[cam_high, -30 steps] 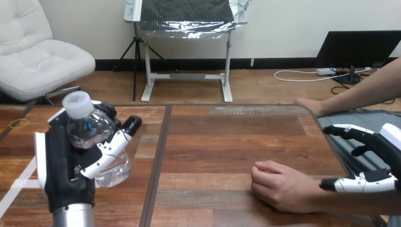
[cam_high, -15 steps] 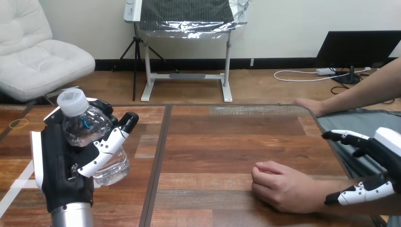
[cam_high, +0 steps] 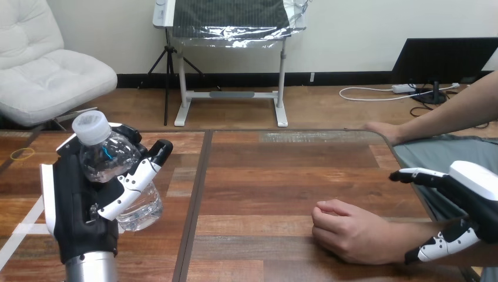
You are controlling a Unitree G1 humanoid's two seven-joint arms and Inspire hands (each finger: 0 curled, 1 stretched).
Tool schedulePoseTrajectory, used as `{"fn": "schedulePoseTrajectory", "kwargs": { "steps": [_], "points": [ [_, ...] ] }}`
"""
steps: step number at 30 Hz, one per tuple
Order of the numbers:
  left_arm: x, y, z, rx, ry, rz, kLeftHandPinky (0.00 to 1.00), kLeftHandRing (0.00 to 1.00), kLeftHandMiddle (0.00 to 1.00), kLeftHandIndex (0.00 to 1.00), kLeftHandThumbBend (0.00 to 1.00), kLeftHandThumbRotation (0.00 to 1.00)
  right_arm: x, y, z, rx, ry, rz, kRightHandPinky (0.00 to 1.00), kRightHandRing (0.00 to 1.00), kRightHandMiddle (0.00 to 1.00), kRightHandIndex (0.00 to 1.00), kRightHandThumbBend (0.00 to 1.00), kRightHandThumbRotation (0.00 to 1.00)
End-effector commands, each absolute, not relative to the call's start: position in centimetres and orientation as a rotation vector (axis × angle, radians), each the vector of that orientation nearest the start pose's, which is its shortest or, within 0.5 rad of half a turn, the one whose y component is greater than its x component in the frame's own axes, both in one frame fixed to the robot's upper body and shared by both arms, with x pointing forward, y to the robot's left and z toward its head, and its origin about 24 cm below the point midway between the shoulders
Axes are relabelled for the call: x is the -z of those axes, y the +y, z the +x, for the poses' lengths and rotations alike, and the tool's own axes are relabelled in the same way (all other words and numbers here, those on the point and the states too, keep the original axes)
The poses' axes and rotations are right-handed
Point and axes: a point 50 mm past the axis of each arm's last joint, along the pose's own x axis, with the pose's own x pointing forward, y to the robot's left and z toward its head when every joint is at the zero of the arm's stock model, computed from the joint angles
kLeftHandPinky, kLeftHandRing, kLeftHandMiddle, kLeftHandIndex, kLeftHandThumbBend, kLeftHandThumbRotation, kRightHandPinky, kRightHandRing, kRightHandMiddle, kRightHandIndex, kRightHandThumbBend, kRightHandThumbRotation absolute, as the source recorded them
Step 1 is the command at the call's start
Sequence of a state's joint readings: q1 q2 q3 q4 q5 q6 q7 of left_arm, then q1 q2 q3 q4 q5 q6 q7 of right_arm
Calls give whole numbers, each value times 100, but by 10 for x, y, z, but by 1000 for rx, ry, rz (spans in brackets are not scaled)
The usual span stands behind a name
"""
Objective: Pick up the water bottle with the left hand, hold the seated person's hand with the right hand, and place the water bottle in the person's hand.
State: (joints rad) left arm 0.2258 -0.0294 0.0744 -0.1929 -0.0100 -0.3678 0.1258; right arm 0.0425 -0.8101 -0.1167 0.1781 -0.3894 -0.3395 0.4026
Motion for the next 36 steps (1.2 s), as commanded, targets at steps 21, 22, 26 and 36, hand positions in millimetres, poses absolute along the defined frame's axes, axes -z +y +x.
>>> {"fn": "schedulePoseTrajectory", "kwargs": {
  "steps": [21, 22, 26, 36],
  "points": [
    [-95, 178, 211, -243, -458, -77, 21, 27, 33, 36, 58, 0, -73, -306, 260, -490, 203, -1370, 89, 86, 86, 84, 100, 15],
    [-95, 178, 211, -243, -458, -76, 21, 27, 33, 36, 58, 0, -72, -306, 261, -493, 208, -1371, 89, 86, 86, 84, 100, 15],
    [-95, 178, 211, -243, -458, -74, 21, 27, 32, 36, 58, 0, -67, -307, 264, -504, 226, -1383, 89, 86, 86, 84, 100, 16],
    [-96, 179, 213, -235, -462, -86, 21, 27, 32, 36, 57, 0, -57, -307, 270, -527, 272, -1410, 87, 84, 84, 82, 100, 16]
  ]
}}
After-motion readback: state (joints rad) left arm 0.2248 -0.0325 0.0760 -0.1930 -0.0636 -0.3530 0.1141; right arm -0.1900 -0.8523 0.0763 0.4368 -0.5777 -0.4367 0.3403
